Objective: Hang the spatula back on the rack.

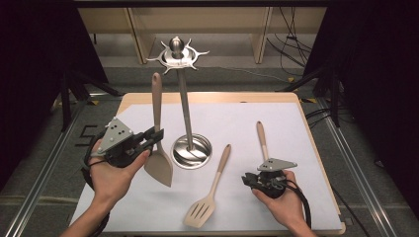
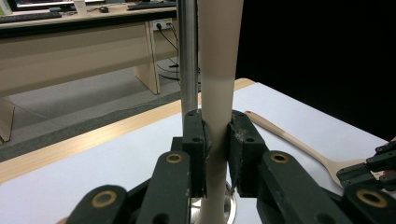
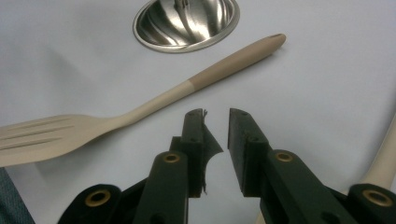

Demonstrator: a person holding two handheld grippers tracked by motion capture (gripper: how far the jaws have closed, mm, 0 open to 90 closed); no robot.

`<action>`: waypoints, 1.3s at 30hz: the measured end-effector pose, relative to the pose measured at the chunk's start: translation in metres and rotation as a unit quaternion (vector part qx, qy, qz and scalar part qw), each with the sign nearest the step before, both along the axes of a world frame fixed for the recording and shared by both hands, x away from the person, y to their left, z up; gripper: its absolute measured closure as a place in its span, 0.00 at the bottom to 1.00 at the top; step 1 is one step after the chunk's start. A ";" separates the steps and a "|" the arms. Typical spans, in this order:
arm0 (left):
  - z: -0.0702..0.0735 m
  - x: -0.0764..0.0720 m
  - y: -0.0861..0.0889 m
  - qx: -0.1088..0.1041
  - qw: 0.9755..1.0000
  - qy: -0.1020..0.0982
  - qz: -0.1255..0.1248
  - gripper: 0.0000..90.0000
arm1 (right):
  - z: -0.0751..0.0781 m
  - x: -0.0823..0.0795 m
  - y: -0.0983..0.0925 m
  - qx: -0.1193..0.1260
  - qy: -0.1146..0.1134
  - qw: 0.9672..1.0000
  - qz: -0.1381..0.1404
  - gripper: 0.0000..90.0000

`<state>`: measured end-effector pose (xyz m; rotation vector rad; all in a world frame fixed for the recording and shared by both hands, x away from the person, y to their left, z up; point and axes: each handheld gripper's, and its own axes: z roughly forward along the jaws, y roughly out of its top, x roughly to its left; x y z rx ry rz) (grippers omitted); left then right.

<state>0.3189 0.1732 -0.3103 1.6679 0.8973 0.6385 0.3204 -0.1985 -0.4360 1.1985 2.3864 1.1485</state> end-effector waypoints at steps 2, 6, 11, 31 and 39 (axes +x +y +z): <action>0.001 0.001 -0.001 0.003 1.000 -0.001 0.001 0.87 | 0.000 0.001 -0.001 -0.004 -0.009 1.000 0.006 0.85; 0.001 0.003 -0.001 0.002 1.000 0.001 0.002 0.87 | -0.001 0.001 -0.001 -0.002 -0.011 1.000 0.004 0.85; 0.002 0.005 -0.002 0.006 1.000 0.000 0.003 0.87 | 0.000 0.001 -0.001 -0.003 -0.009 1.000 0.006 0.85; 0.004 0.011 -0.006 0.017 1.000 0.003 0.006 0.87 | 0.000 0.000 0.000 0.002 0.002 1.000 0.001 0.86; 0.004 0.016 -0.007 0.027 1.000 -0.002 0.010 0.87 | -0.001 0.001 -0.001 0.000 -0.010 1.000 0.006 0.86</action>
